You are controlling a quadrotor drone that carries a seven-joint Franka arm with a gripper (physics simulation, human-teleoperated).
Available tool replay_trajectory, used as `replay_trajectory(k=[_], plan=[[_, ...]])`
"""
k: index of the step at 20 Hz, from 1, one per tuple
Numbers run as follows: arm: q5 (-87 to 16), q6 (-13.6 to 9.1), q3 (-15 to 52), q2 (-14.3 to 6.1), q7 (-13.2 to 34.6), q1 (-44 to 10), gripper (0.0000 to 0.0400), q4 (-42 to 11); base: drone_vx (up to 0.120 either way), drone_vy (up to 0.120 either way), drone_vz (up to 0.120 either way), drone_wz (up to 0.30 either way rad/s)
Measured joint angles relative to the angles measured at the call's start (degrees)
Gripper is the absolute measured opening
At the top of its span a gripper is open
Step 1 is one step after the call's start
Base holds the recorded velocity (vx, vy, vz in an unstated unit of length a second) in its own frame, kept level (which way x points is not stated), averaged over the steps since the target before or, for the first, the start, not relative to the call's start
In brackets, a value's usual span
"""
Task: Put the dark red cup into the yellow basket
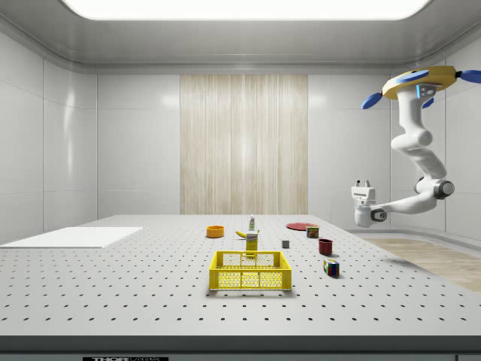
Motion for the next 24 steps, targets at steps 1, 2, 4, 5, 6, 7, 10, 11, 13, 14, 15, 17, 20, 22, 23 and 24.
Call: replay_trajectory(k=[1, 2, 4, 5, 6, 7, 10, 11, 13, 14, 15, 17, 20, 22, 23, 24], plan=[[0.00, 0.02, 0.01, -0.01, 0.00, -0.01, 0.0400, 0.01, 0.120, 0.000, 0.000, 0.000], [0.00, 0.05, 0.01, -0.03, -0.01, -0.01, 0.0400, 0.01, 0.120, 0.000, 0.000, 0.000], [0.00, 0.11, 0.02, -0.08, -0.01, -0.03, 0.0400, -0.01, 0.120, 0.000, 0.000, 0.000], [0.00, 0.15, 0.03, -0.10, -0.01, -0.03, 0.0400, -0.03, 0.120, 0.000, 0.000, 0.000], [-0.01, 0.18, 0.03, -0.12, -0.02, -0.04, 0.0400, -0.05, 0.120, 0.000, 0.000, 0.000], [-0.01, 0.22, 0.04, -0.15, -0.02, -0.05, 0.0400, -0.07, 0.120, 0.000, 0.000, 0.000], [-0.03, 0.34, 0.07, -0.23, -0.02, -0.07, 0.0400, -0.14, 0.120, 0.000, 0.000, 0.000], [-0.04, 0.38, 0.08, -0.26, -0.02, -0.08, 0.0400, -0.16, 0.120, 0.000, 0.000, 0.000], [-0.06, 0.47, 0.11, -0.32, -0.02, -0.09, 0.0400, -0.22, 0.120, 0.000, 0.000, 0.000], [-0.08, 0.51, 0.12, -0.35, -0.02, -0.10, 0.0400, -0.25, 0.120, 0.000, 0.000, 0.000], [-0.10, 0.55, 0.14, -0.38, -0.02, -0.11, 0.0400, -0.27, 0.000, 0.000, 0.000, 0.000], [-0.16, 0.64, 0.19, -0.44, -0.02, -0.13, 0.0400, -0.33, 0.120, 0.000, 0.000, 0.000], [-0.29, 0.77, 0.29, -0.53, 0.00, -0.17, 0.0400, -0.42, 0.120, 0.000, 0.000, 0.000], [-0.43, 0.85, 0.39, -0.59, 0.01, -0.20, 0.0400, -0.48, 0.120, 0.000, 0.000, 0.000], [-0.52, 0.90, 0.46, -0.62, 0.02, -0.22, 0.0400, -0.51, 0.000, 0.000, 0.000, 0.000], [-0.63, 0.94, 0.53, -0.65, 0.03, -0.25, 0.0400, -0.54, 0.000, 0.000, 0.000, 0.000]])
